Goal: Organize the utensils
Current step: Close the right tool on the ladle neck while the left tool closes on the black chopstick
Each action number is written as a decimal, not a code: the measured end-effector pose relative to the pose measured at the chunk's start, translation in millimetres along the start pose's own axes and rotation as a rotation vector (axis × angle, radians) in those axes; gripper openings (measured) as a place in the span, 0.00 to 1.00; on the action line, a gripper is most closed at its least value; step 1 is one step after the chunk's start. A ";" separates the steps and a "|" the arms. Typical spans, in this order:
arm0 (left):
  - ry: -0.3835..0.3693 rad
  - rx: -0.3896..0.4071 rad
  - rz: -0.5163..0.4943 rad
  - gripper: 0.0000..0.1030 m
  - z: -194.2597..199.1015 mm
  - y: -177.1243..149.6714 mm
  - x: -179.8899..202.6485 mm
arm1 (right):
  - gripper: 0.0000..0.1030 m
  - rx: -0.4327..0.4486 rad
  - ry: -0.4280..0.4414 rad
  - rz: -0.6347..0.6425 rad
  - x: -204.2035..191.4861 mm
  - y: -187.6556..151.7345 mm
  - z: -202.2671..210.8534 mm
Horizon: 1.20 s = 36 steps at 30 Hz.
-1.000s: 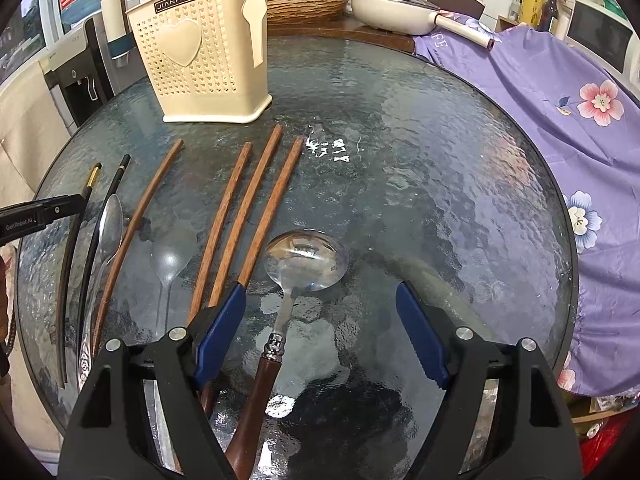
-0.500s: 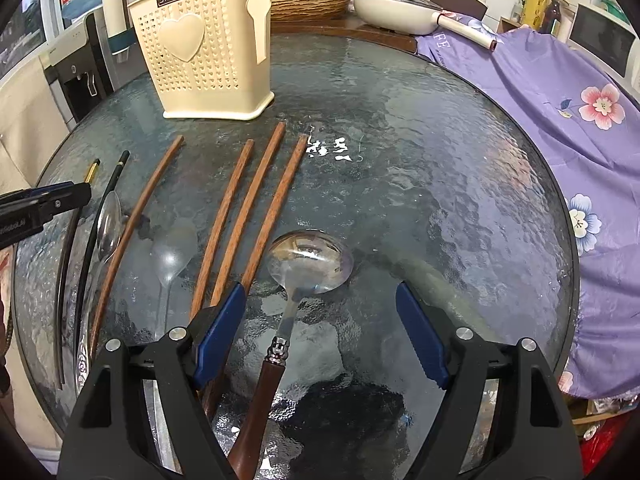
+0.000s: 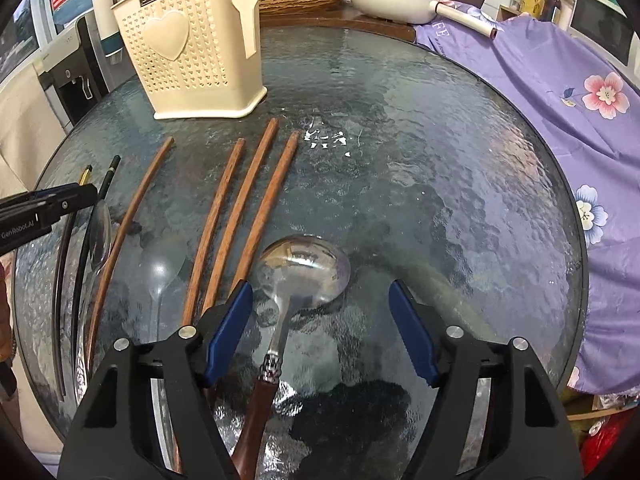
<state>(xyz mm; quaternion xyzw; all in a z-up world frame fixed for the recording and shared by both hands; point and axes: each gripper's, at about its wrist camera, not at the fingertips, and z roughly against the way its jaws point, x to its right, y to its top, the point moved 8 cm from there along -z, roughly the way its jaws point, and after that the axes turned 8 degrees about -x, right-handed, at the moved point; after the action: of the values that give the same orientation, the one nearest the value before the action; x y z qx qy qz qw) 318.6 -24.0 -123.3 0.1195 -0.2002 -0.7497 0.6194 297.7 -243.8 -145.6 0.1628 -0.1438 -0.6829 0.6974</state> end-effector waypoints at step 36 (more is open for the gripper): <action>0.108 -0.101 0.007 0.11 -31.6 33.1 2.8 | 0.54 -0.072 0.005 0.019 -8.5 10.2 -3.6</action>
<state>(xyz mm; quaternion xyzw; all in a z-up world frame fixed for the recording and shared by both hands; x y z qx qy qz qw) 360.7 -36.6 -136.5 0.1277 -0.1290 -0.7490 0.6372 308.2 -235.0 -144.4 0.1378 -0.1189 -0.6808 0.7095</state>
